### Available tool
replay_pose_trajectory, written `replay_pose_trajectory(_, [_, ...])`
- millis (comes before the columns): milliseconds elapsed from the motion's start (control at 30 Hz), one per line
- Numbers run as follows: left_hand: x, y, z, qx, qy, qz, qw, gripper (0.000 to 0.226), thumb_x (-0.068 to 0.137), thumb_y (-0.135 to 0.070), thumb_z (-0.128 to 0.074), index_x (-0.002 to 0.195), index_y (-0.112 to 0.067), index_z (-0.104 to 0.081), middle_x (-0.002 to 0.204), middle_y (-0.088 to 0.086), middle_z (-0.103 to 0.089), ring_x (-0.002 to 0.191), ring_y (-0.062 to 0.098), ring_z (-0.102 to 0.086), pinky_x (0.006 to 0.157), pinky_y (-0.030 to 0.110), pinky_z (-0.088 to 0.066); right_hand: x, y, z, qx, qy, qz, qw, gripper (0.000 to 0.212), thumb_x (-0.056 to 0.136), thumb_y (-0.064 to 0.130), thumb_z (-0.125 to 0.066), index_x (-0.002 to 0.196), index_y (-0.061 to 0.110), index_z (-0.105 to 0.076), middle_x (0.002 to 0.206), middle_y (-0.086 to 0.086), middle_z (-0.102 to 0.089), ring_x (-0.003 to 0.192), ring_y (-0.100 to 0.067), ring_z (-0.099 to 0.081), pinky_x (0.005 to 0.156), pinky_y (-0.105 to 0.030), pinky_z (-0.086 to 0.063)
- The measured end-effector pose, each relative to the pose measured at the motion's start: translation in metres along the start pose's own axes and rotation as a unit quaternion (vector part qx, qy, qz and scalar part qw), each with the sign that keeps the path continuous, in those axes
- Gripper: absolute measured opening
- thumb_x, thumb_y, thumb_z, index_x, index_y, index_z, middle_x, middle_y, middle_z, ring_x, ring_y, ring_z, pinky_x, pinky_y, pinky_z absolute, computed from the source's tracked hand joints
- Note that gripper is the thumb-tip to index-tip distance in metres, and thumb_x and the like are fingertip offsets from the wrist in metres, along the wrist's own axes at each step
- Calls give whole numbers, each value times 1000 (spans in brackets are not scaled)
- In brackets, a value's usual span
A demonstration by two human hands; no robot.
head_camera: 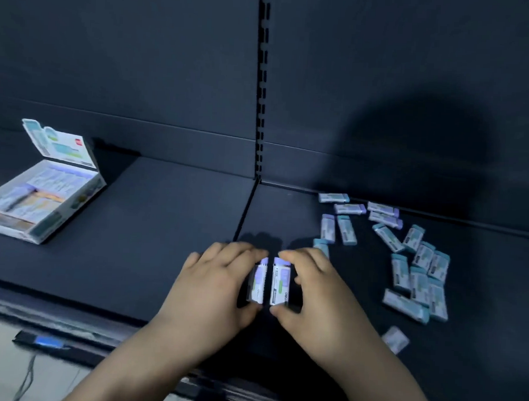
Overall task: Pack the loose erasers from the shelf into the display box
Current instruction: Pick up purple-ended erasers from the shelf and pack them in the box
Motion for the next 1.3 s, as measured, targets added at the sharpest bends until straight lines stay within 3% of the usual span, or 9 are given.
replay_pose_trajectory(167, [-29, 73, 28, -8, -28, -32, 999, 74, 47, -37, -82, 113, -31, -51, 107, -12, -61, 93, 10, -47, 68, 25, -36, 9, 62, -62, 3, -64, -43, 997, 57, 75, 25, -67, 125, 33, -41, 124, 22, -36, 109, 0, -45, 93, -18, -40])
replay_pose_trajectory(267, [-45, 112, 43, -9, -36, -34, 999, 66, 53, -40, -71, 116, -32, -51, 109, -12, -60, 94, 12, -46, 68, 29, -41, 18, 98, -95, 2, -80, -45, 996, 57, 74, 27, -67, 126, 34, -42, 123, 24, -37, 111, 2, -43, 93, -17, -38])
replay_pose_trajectory(500, [-60, 154, 56, -19, -22, -47, 998, 70, 50, -43, -71, 116, -31, -53, 108, -12, -60, 96, 11, -46, 69, 26, -37, 27, 133, -123, 4, -102, -35, 994, 55, 76, 36, -65, 127, 37, -43, 122, 30, -39, 117, 7, -40, 96, -15, -37])
replay_pose_trajectory(667, [-53, 161, 54, -16, -23, -40, 999, 68, 48, -38, -63, 116, -29, -57, 107, -13, -61, 95, 11, -47, 71, 23, -30, 40, 130, -130, 17, -75, -23, 997, 56, 77, 40, -64, 127, 41, -41, 123, 32, -37, 114, 7, -43, 96, -16, -39])
replay_pose_trajectory(833, [-42, 178, 66, -9, -33, -23, 999, 61, 60, -44, -55, 120, -30, -52, 109, -14, -60, 97, 11, -49, 72, 26, -30, 64, 129, -130, 33, -49, -12, 998, 68, 63, 58, -48, 128, 44, -39, 122, 45, -26, 118, 15, -33, 91, -1, -28])
replay_pose_trajectory(900, [-41, 190, 70, -8, -38, -5, 999, 60, 64, -48, -49, 121, -30, -51, 111, -14, -60, 98, 11, -49, 74, 26, -31, 76, 133, -132, 31, -21, 0, 999, 67, 65, 57, -52, 129, 46, -36, 121, 48, -21, 119, 17, -28, 91, 2, -24])
replay_pose_trajectory(1033, [-45, 216, 74, -1, -29, 17, 999, 61, 65, -53, -49, 122, -30, -50, 112, -14, -59, 99, 12, -49, 76, 26, -30, 100, 147, -143, 24, 5, 13, 1000, 66, 75, 40, -67, 133, 41, -34, 120, 42, -25, 121, 9, -34, 96, -4, -28])
replay_pose_trajectory(1200, [-45, 258, 84, -6, -24, 13, 1000, 61, 65, -51, -47, 122, -29, -48, 112, -13, -61, 100, 14, -51, 78, 28, -34, 122, 172, -169, 8, -16, 23, 1000, 66, 66, 57, -48, 129, 44, -37, 119, 40, -29, 121, 11, -30, 94, 2, -24])
replay_pose_trajectory(1300, [-40, 292, 95, -5, -15, -6, 1000, 62, 65, -52, -50, 122, -28, -49, 112, -13, -61, 99, 13, -51, 79, 28, -35, 139, 193, -187, -12, -42, 14, 999, 66, 72, 52, -56, 133, 37, -38, 127, 29, -35, 121, 7, -37, 99, -9, -32])
Point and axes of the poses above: each hand's wrist, its own x-axis towards the middle knuckle, its own z-axis out of the back of the hand, y = z × x, the point moved 1 cm from there along x, towards the middle knuckle
